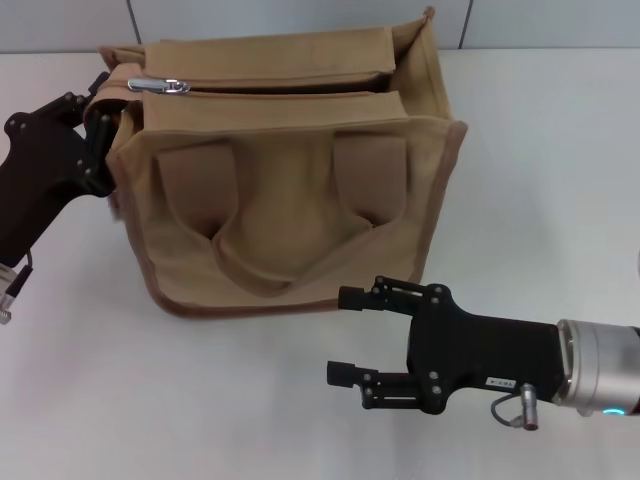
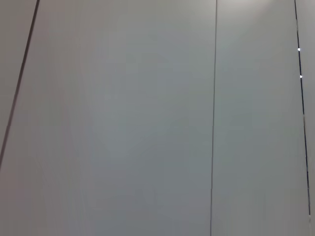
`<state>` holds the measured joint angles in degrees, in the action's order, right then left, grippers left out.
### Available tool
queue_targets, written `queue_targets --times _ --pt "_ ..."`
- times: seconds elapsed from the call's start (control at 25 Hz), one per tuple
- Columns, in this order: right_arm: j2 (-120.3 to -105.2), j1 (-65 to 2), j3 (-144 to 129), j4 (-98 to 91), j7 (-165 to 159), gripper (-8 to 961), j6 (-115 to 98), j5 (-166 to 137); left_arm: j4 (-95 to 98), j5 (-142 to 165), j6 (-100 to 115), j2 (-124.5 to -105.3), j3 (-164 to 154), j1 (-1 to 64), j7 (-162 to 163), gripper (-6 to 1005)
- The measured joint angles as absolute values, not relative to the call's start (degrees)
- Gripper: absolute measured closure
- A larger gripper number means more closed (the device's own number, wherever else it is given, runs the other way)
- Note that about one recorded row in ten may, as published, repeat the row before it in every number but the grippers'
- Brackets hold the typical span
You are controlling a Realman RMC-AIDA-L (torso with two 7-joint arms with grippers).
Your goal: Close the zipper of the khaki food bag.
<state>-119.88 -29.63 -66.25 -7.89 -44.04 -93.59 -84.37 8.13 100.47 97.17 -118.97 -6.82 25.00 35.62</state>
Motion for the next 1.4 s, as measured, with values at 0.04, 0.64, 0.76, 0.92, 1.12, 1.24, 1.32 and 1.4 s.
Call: queue_targets --times 0.04,0.64,0.76,0.92,1.12,1.24,1.32,1.4 --pt "-119.88 -29.61 -65.93 -7.89 -44.77 179 -94.56 -84.37 7.86 100.48 97.32 -118.97 -6.82 24.96 35.99 909" --pt "-119.36 -28.88 -61.82 -12.84 -59.55 180 -104.26 -75.72 6.20 100.45 102.12 -118.85 -6.92 27.71 45.80 972" --pt "-119.39 -30.10 -61.80 -15.88 -66.67 180 -104.33 -74.70 6.08 100.46 102.11 -118.92 -6.92 28.39 45.84 972" --pt "-119.38 -32.66 -61.79 -17.50 -74.89 180 -102.88 -72.75 5.75 100.46 102.44 -119.00 -6.92 29.33 45.96 972" --pt "-119.42 -34.61 -61.76 -17.76 -79.37 180 -101.52 -69.64 5.07 100.56 103.15 -119.02 -6.90 30.28 45.98 971" --pt "-119.56 -35.22 -61.75 -18.27 -79.83 180 -99.71 -68.76 4.70 100.57 103.31 -119.03 -6.89 30.73 45.99 971" --pt "-119.60 -35.61 -61.75 -18.21 -80.04 180 -98.49 -68.21 4.34 100.63 103.75 -119.02 -6.90 31.47 46.01 971" --pt "-119.65 -35.96 -61.90 -18.04 -80.10 180 -97.29 -67.36 4.31 100.71 103.86 -119.02 -6.92 31.80 46.01 971"
